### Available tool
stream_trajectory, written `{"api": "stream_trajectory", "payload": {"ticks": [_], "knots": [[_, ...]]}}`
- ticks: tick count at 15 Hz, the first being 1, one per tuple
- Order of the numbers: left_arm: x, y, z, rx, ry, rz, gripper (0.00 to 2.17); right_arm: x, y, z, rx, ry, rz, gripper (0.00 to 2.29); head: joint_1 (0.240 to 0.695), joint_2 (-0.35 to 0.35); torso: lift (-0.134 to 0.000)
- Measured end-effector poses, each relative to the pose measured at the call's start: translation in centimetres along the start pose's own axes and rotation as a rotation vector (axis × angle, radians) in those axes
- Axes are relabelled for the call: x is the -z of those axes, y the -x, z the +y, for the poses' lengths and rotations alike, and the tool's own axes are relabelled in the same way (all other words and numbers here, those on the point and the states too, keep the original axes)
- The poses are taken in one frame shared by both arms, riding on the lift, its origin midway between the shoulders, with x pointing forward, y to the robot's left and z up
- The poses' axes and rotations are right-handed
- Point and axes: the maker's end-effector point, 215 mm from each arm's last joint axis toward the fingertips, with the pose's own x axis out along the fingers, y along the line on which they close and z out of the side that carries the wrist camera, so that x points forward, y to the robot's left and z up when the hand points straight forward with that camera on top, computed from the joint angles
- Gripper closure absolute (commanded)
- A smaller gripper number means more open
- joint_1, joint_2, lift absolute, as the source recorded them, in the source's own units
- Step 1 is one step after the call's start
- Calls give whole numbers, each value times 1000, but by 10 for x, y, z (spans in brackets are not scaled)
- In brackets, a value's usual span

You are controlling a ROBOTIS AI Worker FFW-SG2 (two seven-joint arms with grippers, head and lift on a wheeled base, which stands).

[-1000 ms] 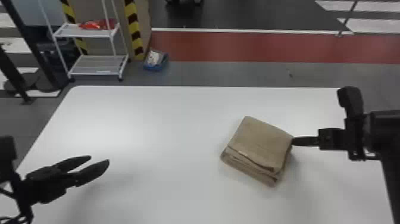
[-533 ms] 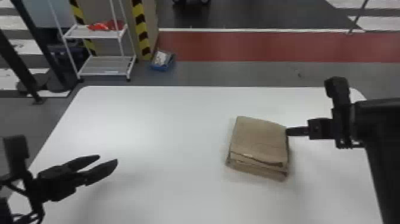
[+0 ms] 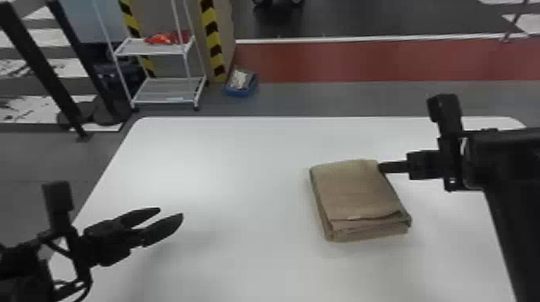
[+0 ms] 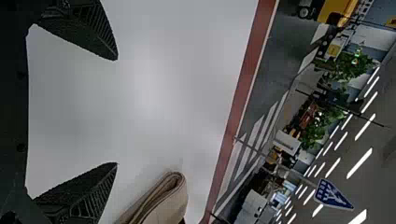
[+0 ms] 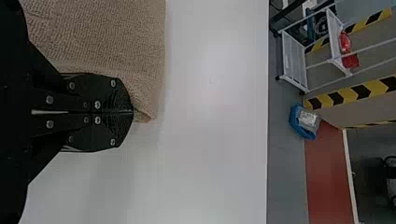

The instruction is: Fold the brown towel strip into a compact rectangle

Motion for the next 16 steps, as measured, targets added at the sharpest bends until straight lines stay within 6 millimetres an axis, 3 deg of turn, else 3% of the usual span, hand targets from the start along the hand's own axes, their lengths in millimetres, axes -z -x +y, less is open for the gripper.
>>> {"api": "stream_trajectory", "payload": {"ticks": [2,3,4,5,6,10,12,14,16], "knots": [[-1,4,3,-4,3,-5,76,10,0,0,-1,-15,17,2030,695,114,-120],[0,5,4,-6,6,-6,76,17,4,-4,5,-31,20,1912,695,113,-120],[0,6,4,-5,8,-7,76,22,12,-10,15,-48,13,1460,695,107,-120],[-1,6,3,-5,7,-9,76,25,27,-18,33,-64,-15,620,695,97,-120],[-2,6,0,-3,5,-15,76,26,45,-24,48,-76,-60,66,695,84,-120],[-8,-4,-26,36,24,-80,80,47,117,-45,157,-82,-228,36,695,2,-120],[-24,-4,-35,20,-38,-207,80,51,140,-50,225,-18,-371,53,695,-32,-120],[-45,4,-39,-62,-185,-350,80,47,162,-43,274,75,-543,76,695,-33,-120],[-50,11,-47,-114,-255,-432,80,54,175,-32,297,118,-622,80,695,-29,-120]]}}
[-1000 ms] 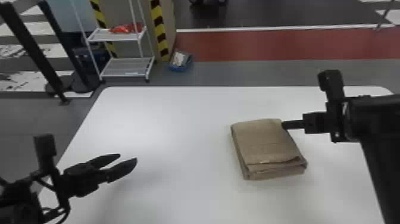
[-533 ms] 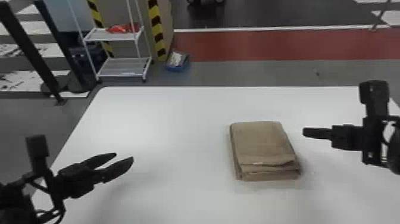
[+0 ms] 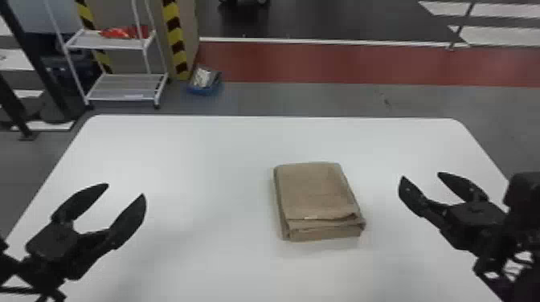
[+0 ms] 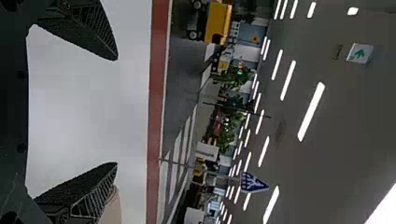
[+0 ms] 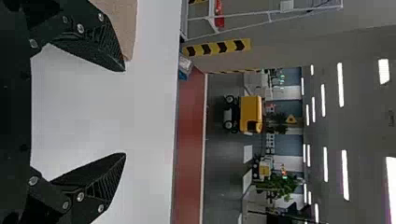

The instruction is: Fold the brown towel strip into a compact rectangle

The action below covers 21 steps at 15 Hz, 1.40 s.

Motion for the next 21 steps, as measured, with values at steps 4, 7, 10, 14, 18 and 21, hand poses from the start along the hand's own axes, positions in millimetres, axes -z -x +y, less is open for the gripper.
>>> {"api": "stream_trajectory", "payload": {"ticks": [4,7,10,14,18,21], "knots": [[-4,25,-4,-70,-87,-62,83,-7,32,28,55,64,-123,83,695,3,-120],[-8,34,-9,-130,-191,-86,87,-3,42,68,28,73,-157,83,695,61,-120],[-8,34,-21,-104,-218,-88,87,6,40,97,-2,87,-152,83,695,84,-120],[-3,36,-19,-102,-213,-72,87,3,37,112,4,102,-166,87,695,107,-120],[-5,39,-12,-139,-207,-77,87,1,34,119,-6,105,-173,90,695,131,-120],[-7,41,-3,-193,-202,-83,83,1,34,120,-7,104,-174,90,695,141,-120]]}}
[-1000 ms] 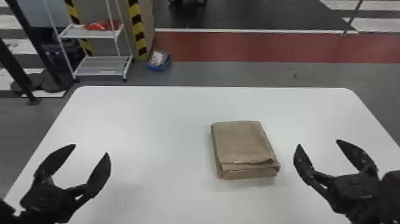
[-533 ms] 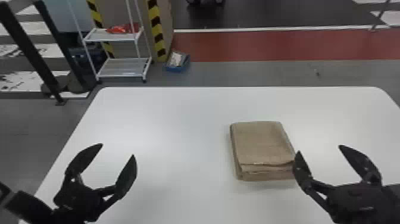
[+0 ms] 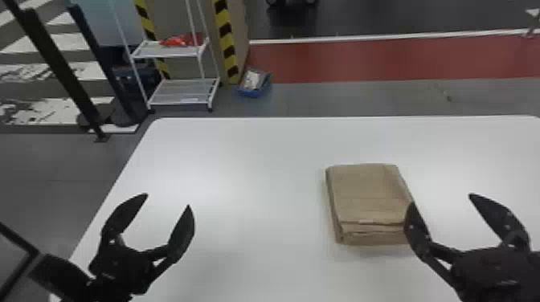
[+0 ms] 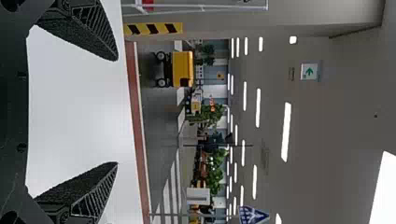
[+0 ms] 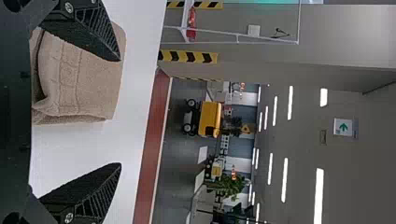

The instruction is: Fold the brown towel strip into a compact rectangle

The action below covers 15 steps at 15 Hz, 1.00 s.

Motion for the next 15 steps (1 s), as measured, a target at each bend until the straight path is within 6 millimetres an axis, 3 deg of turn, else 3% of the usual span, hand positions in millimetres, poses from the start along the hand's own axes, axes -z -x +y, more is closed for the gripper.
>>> {"api": "stream_trajectory", "payload": {"ticks": [3,7,15], "knots": [[2,0,9,-95,3,11,83,0,0,1,-2,-1,0,90,695,158,-120],[25,-2,4,-107,-2,105,87,0,0,3,-7,-3,-2,90,695,155,-120],[24,0,13,-155,-2,113,87,0,-1,8,-14,-7,-6,90,695,174,-120]]}}
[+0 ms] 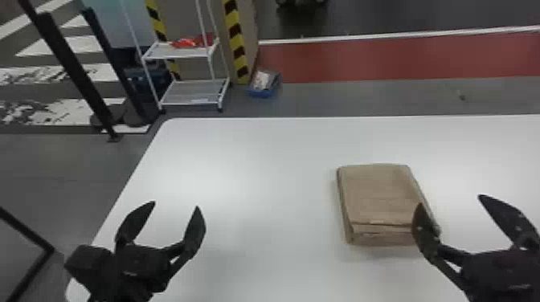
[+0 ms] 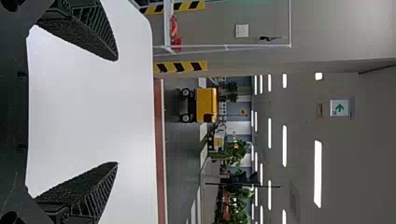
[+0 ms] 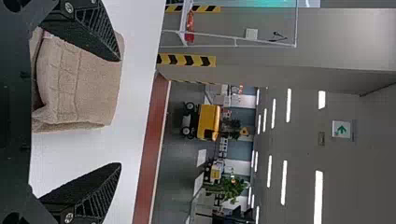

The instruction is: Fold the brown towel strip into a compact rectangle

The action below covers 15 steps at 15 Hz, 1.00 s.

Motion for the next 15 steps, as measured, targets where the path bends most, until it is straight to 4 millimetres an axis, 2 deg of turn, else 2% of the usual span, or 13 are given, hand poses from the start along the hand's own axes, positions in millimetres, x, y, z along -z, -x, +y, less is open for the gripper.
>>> {"api": "stream_trajectory", "payload": {"ticks": [15], "knots": [[2,0,1,2,5,2,87,1,-2,2,-3,0,-1,93,695,178,-120]]}}
